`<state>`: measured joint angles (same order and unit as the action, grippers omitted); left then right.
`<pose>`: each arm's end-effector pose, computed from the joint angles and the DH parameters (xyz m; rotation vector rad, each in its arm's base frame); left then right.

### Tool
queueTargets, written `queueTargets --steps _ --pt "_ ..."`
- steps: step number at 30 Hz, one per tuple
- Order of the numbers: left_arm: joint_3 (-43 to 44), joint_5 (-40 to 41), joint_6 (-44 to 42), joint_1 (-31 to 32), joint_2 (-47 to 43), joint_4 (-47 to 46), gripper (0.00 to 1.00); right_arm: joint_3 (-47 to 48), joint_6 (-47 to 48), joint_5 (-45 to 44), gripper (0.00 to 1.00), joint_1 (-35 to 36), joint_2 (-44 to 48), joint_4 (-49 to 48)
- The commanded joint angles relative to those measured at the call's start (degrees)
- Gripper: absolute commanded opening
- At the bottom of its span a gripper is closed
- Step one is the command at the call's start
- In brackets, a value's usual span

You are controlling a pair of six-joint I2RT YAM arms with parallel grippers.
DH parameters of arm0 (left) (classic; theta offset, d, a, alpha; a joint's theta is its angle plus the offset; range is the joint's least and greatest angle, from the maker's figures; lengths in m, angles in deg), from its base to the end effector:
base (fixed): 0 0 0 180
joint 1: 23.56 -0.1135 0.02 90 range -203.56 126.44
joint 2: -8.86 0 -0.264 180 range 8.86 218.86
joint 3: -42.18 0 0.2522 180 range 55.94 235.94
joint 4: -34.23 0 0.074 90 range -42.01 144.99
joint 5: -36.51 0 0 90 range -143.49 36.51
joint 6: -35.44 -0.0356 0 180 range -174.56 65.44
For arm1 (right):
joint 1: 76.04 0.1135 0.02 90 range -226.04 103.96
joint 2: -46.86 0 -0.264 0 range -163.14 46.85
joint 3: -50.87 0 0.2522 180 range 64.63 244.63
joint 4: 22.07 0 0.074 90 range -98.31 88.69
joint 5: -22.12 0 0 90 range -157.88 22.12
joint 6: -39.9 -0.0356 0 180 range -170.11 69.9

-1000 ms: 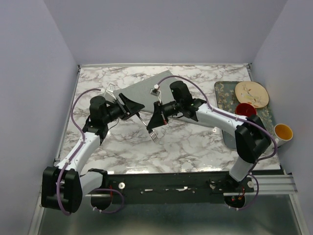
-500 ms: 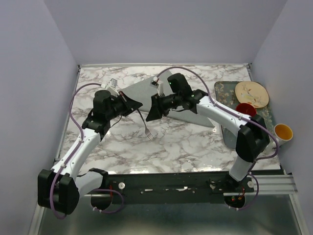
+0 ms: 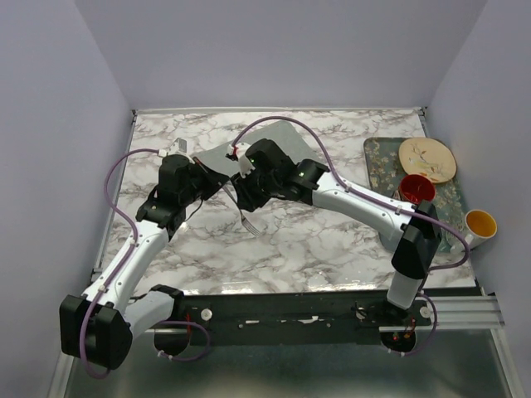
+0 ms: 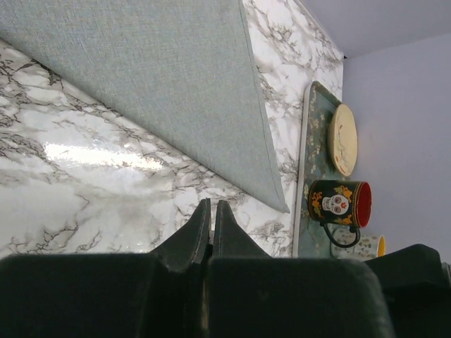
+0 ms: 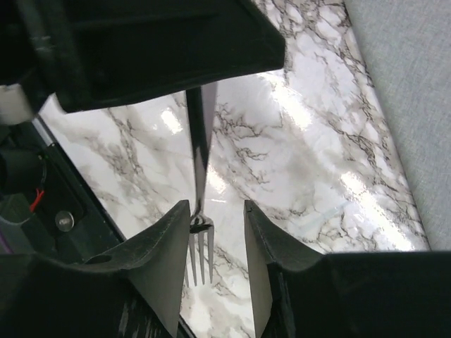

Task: Fold the napkin, place the utensils inside, and roll it up
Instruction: Pass the utensil from the left arm to the right

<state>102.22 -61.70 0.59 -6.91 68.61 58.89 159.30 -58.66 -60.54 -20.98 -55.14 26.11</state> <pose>0.2272 -0.0733 0.2978 -0.6058 2.0320 -0.9240 0.2294 0.3363 0.3272 -1.0102 2.1768 0.6970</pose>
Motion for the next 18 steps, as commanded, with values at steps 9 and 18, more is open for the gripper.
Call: queueTargets --steps 9,18 --pt "-1.63 1.62 3.29 0.14 -2.0 -0.96 0.0 3.5 2.49 0.31 0.41 0.13 -2.95 0.92" --pt "-1.72 0.92 3.29 -0.21 -1.65 -1.31 0.0 1.21 0.38 3.82 0.47 0.13 -0.21 -2.42"
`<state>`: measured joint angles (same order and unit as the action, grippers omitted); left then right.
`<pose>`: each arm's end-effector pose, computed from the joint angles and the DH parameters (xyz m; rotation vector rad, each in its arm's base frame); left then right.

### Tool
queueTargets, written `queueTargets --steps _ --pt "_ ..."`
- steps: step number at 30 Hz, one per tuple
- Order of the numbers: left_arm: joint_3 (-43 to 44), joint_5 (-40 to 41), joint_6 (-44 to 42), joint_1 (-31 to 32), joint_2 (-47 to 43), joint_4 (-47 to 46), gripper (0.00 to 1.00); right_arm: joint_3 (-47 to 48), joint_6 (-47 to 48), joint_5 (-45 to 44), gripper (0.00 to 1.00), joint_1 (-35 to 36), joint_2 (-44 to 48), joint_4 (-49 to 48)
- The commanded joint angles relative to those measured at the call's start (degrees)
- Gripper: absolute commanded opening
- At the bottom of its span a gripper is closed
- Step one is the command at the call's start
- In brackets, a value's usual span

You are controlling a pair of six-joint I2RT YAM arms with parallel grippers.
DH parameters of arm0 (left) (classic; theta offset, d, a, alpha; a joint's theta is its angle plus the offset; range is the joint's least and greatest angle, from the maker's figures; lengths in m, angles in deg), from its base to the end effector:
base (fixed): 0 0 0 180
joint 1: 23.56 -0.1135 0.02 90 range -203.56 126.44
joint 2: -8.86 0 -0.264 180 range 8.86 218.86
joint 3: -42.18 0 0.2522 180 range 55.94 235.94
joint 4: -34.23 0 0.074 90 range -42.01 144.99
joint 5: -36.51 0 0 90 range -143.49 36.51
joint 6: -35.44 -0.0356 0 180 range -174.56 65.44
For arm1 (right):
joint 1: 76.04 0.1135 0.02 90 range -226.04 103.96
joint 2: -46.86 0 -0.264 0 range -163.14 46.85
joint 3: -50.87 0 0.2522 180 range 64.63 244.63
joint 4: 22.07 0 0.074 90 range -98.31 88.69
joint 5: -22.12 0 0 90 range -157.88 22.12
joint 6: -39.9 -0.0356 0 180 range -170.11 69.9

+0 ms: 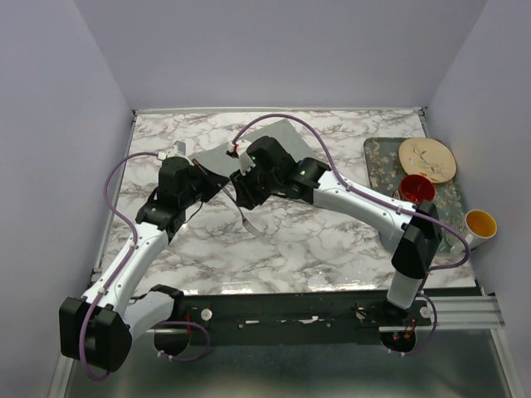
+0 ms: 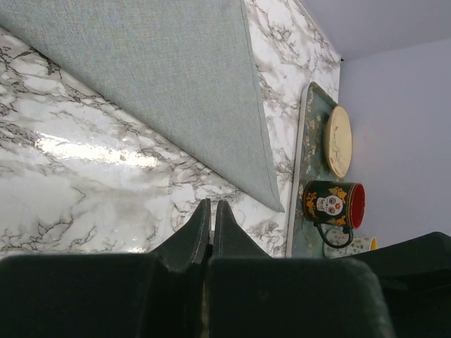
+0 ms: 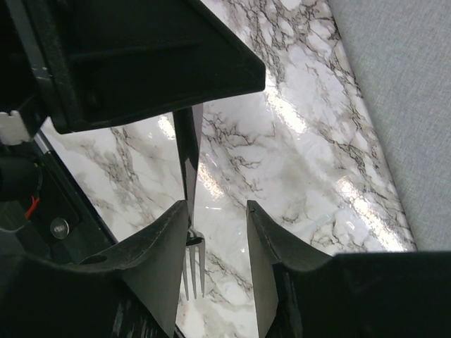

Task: Fold the napkin, place the utensils inside, and roll it up
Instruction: Pass the utensil from the left arm to the right

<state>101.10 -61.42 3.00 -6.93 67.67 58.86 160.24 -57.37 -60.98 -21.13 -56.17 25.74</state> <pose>0.2237 -0.0719 0.2945 -0.6550 2.0263 -0.9426 0.2334 0.3397 0.3261 -1.0239 2.1587 0.6792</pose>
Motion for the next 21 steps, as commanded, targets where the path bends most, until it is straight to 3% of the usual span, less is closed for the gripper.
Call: queueTargets --steps 1,21 --pt "-0.61 0.37 1.15 -0.27 -0.71 -1.47 0.0 0.71 -0.99 4.88 0.46 0.28 -0.06 -2.14" --pt "-1.22 -1.04 3.7 -1.24 -1.24 -1.56 0.0 0.54 0.76 4.97 0.34 0.19 -2.27 -2.66"
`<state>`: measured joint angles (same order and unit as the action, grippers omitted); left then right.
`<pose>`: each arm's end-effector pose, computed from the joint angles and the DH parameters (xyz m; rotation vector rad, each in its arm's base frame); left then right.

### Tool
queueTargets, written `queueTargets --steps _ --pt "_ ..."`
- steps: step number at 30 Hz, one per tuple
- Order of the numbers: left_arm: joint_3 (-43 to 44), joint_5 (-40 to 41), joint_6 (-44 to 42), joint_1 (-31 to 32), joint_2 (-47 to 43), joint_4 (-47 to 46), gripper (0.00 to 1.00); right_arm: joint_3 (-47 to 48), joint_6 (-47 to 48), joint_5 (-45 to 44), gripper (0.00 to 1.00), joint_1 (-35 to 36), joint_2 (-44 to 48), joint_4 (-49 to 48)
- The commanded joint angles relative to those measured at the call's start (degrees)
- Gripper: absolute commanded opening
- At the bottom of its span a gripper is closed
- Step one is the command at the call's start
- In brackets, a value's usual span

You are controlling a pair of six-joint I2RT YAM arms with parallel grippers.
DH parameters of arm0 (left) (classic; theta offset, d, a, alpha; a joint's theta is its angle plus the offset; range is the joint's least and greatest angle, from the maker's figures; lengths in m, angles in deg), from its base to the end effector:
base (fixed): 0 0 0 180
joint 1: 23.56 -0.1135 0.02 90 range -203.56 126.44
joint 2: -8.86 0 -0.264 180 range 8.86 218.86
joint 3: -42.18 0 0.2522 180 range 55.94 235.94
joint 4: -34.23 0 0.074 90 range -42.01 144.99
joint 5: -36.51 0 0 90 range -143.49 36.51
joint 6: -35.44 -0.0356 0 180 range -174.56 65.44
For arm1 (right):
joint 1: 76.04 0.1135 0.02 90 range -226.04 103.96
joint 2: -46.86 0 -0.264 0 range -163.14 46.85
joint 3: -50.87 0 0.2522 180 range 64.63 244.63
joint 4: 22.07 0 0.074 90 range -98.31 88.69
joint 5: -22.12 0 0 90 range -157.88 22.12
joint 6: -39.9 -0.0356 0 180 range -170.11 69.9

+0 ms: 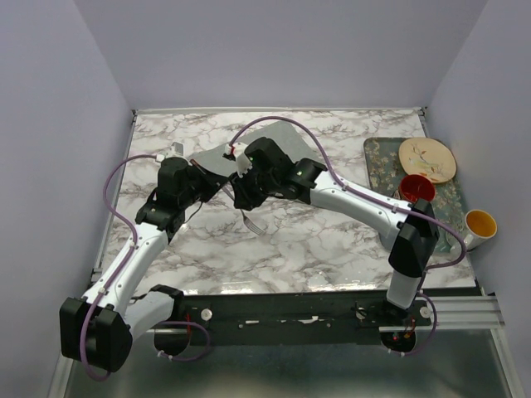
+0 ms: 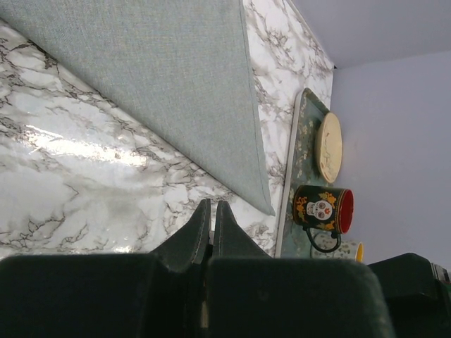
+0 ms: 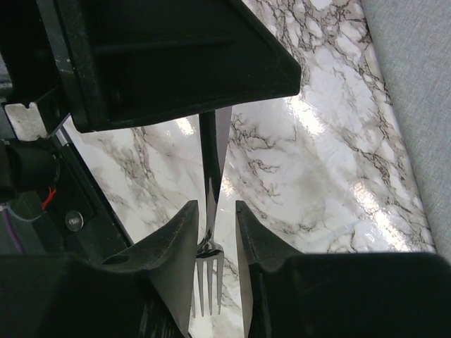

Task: Fold the napkin, place the utensils inside, and roll it up
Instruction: Pass the utensil from the left arm to the right, then place the utensil onto the napkin

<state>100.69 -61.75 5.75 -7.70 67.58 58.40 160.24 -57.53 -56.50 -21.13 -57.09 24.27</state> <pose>0.2243 -0.0690 0.2931 -0.7147 2.0116 -0.9692 0.2340 0.3453 0.3222 -1.0637 2.1481 0.7700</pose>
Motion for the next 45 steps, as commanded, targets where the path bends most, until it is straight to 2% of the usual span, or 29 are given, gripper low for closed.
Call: queueTargets --steps 1,2,4,5,11,12,13,14,15,16,17,18,23,25,30,33,36,45 --pt "-0.98 -0.8 1.21 -0.56 -1.06 -1.27 0.0 0.71 0.92 0.75 0.33 0.19 -1.44 -1.2" --pt "-1.07 -0.98 1.64 -0.48 -1.06 -1.54 0.0 0.8 1.09 0.93 0.25 0.28 -1.53 -1.11" --pt "-1.33 -1.15 2.09 -0.65 -0.89 -1.98 0.0 0.8 1.62 1.54 0.17 0.19 -1.62 -1.11" --pt "-1.42 -1.15 2.78 -0.83 -0.71 -2.06 0.0 0.89 2.14 1.98 0.08 0.28 -1.88 -1.11" --pt "-2.04 -2.38 4.11 -1.27 0.52 -4.7 0.0 1.16 8.98 3.92 0.01 0.1 -2.06 -1.11" --pt "-2.12 -2.82 3.67 -1.44 0.69 -5.22 0.0 0.55 10.48 1.92 0.01 0.19 -1.19 -1.29" --pt "-2.3 -3.26 3.24 -1.62 0.7 -5.66 0.17 0.37 11.19 1.03 0.01 -0.07 -0.83 -1.98" --pt "-2.39 -3.09 2.88 -1.62 0.78 -6.02 0.38 0.1 12.24 0.67 0.0 -0.33 -0.39 -1.99" --pt "-1.95 -2.22 2.36 -1.97 0.87 -4.89 0.56 -0.07 15.04 3.1 0.0 -0.94 -0.12 -2.08" --pt "-1.69 -1.6 0.26 -2.14 0.96 -4.27 0.81 -0.6 16.46 4.17 0.01 -2.34 0.14 -2.25" --pt "-1.16 -1.07 -1.58 -2.58 1.22 -3.48 0.95 -0.78 17.69 4.44 0.01 -3.14 0.23 -2.17" --pt "0.67 1.46 -3.52 -3.72 1.48 0.1 0.99 -0.78 20.92 4.01 0.01 -3.93 0.06 -1.99" --pt "4.46 12.28 -13.8 -4.26 2.01 8.65 0.99 2.9 34.21 -2.31 0.0 -9.47 -4.94 4.06" --pt "5.17 15.61 -15.22 -4.26 2.45 10.76 0.99 5.18 37.91 -2.59 0.01 -12.1 -7.14 6.26" --pt "8.06 23.98 -19.43 -4.87 5.96 16.55 0.99 14.56 46.17 -2.24 0.0 -13.25 -16.35 9.34" --pt "9.65 21.97 -20.5 -7.41 8.16 18.15 0.99 23.26 47.67 -1.62 0.0 -13.78 -22.94 13.55" --pt "9.22 20.03 -21.81 -9.09 7.73 17.63 0.99 28.03 48.63 -1.89 0.0 -13.78 -26.57 17.69" --pt "7.45 16.69 -21.99 -9.35 7.99 15.78 0.98 32.71 50.31 -2.23 0.01 -14.05 -32.56 22.27"
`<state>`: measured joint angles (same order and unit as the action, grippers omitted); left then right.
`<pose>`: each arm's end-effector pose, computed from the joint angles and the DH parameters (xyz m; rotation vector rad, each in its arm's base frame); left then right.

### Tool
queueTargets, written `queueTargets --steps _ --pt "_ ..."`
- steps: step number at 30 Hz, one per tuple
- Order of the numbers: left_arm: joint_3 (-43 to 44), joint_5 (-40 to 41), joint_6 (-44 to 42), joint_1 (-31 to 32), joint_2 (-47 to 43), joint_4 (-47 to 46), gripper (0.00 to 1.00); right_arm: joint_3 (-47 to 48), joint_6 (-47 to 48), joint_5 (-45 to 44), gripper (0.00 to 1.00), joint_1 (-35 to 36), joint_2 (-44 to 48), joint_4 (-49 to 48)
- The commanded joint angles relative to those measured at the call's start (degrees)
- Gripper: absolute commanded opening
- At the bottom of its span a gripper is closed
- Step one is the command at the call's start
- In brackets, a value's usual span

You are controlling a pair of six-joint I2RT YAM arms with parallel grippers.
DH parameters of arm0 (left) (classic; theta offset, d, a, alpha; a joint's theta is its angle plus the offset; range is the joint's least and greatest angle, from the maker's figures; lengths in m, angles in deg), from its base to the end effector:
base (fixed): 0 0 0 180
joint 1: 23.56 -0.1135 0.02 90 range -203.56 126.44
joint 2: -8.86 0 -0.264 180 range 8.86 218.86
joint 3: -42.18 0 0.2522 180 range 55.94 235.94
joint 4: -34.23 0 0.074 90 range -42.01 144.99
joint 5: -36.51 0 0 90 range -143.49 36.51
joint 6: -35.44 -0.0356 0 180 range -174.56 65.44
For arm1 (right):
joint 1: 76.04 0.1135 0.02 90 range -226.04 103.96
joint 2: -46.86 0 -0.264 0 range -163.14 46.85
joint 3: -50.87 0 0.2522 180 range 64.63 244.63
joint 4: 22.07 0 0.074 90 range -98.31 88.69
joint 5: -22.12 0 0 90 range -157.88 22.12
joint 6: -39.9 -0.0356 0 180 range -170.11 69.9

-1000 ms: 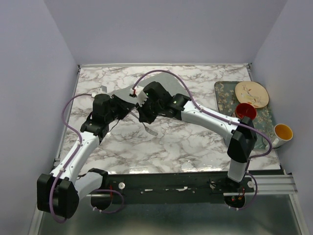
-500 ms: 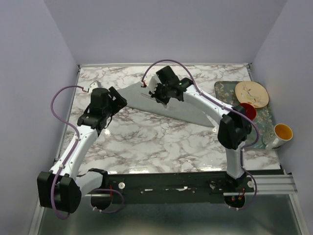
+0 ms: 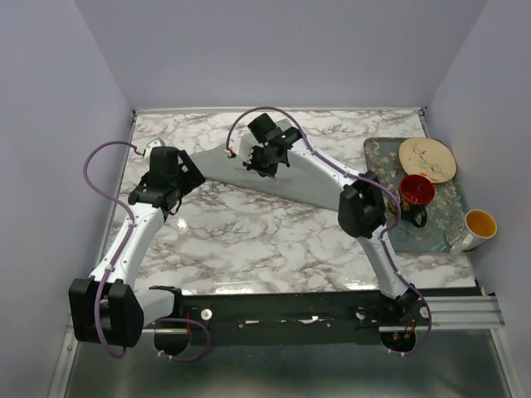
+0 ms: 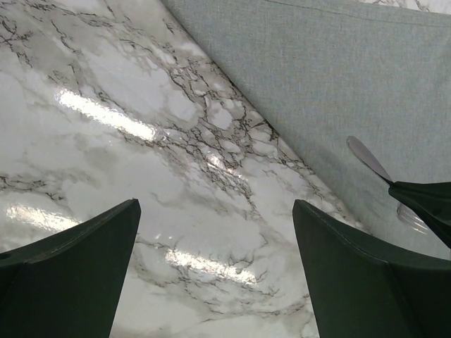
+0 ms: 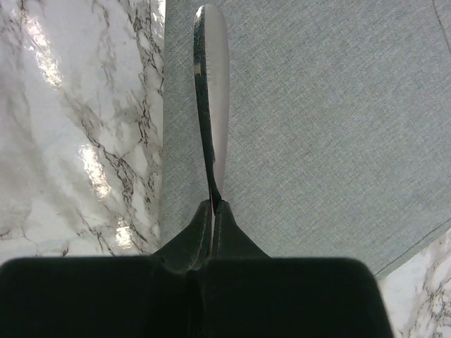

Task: Fold the napkin, place the utensils inside, and roll it up
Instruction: Place the utensil onto the napkin

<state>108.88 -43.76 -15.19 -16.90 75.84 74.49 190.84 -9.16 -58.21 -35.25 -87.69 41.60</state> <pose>0.2509 -0.0232 0.2843 -0.7262 2.1578 -0.2314 0.3850 0.3401 0.2327 -1.7346 1.9101 0.2172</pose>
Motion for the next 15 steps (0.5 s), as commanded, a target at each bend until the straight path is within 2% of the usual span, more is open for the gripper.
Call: queueTargets --steps 1,15 --pt "-0.57 -1.56 -1.05 -0.15 -0.1 -0.4 0.98 1.67 1.94 -0.53 0.01 -0.01 -1.95 4.76" --pt "-0.57 -4.11 -0.97 -0.15 1.4 -1.54 0.98 5.0 -0.34 2.54 0.0 -1.07 -5.73 6.43"
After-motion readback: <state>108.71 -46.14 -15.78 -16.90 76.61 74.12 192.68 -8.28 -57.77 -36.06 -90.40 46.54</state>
